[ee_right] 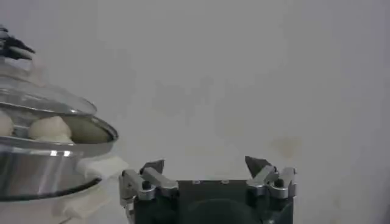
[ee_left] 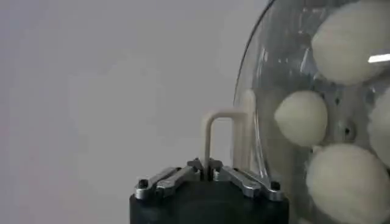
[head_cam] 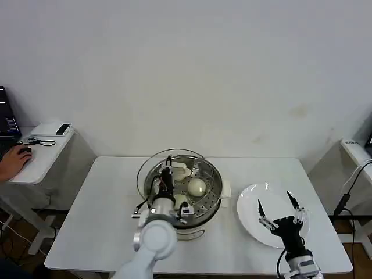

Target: Take steamed baozi put them in steamer then cover it.

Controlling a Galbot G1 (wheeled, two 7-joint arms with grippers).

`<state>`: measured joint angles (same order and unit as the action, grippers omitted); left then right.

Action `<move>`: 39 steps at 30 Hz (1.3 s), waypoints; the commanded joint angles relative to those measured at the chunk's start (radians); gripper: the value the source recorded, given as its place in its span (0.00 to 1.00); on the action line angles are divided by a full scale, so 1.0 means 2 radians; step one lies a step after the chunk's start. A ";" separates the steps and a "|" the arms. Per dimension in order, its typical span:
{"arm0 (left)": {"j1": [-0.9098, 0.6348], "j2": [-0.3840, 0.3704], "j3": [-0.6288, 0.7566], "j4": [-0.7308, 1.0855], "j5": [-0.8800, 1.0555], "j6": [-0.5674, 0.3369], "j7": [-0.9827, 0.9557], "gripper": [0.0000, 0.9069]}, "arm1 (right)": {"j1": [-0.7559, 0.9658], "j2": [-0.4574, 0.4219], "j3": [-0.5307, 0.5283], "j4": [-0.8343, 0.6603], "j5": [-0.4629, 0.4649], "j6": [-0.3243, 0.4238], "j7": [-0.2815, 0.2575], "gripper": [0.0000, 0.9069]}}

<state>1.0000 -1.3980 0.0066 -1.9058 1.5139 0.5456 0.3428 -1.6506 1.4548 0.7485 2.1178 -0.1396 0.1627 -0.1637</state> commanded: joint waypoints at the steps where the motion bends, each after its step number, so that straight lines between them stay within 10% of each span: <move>1: -0.012 -0.021 0.020 0.020 0.017 0.001 0.004 0.00 | 0.000 0.000 -0.001 -0.002 -0.002 0.000 0.001 1.00; 36: 0.019 -0.027 0.018 0.020 0.034 -0.006 0.000 0.01 | -0.001 0.002 -0.011 -0.004 -0.009 0.002 0.000 1.00; 37: 0.019 -0.028 0.018 0.020 0.034 -0.007 0.000 0.10 | -0.001 0.002 -0.011 -0.004 -0.009 0.002 0.000 1.00; 38: 0.020 -0.028 0.018 0.020 0.034 -0.007 0.000 1.00 | -0.001 0.001 -0.011 -0.004 -0.009 0.001 0.000 1.00; 39: 0.021 -0.028 0.018 0.019 0.035 -0.007 0.001 1.00 | -0.001 0.001 -0.011 -0.004 -0.010 0.001 -0.001 1.00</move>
<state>1.0369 -1.4525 0.0407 -1.8683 1.5798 0.5333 0.3448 -1.6523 1.4576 0.7264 2.1088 -0.1580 0.1657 -0.1644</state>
